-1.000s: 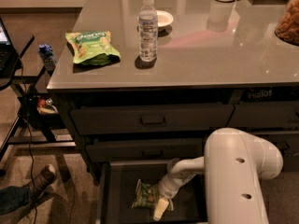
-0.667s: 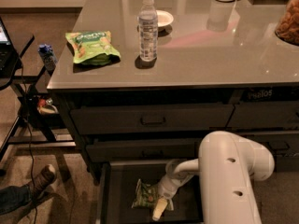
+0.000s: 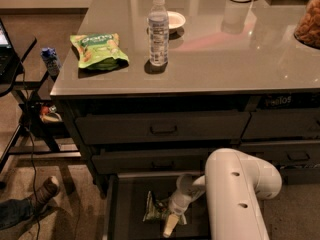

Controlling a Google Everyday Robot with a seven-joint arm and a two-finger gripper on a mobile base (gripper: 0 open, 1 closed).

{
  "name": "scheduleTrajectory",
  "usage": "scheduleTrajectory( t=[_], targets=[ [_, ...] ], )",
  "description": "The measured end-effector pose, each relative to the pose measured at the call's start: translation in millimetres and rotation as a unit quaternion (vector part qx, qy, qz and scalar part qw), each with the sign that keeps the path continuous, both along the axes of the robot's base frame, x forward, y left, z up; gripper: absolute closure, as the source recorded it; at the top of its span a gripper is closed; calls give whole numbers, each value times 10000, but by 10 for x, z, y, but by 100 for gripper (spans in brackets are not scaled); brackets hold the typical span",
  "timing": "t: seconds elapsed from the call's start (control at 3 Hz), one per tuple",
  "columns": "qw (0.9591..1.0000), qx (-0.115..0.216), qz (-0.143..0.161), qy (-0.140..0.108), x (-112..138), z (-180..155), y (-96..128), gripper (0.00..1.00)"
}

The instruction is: Pick green jalapeno chip bag from bottom drawer and place on counter

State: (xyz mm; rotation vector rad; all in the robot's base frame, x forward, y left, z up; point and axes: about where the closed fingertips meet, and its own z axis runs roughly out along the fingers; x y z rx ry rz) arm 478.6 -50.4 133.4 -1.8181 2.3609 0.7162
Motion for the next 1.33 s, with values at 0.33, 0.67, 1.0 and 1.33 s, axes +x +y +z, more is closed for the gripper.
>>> scheduleTrajectory(
  t=[0.33, 0.67, 1.0, 1.33],
  targets=[
    [10000, 0, 0, 0, 0, 0, 0, 19],
    [10000, 0, 0, 0, 0, 0, 0, 42],
    [10000, 0, 0, 0, -1, 0, 0, 65],
    [10000, 0, 0, 1, -1, -1, 0, 89]
  ],
)
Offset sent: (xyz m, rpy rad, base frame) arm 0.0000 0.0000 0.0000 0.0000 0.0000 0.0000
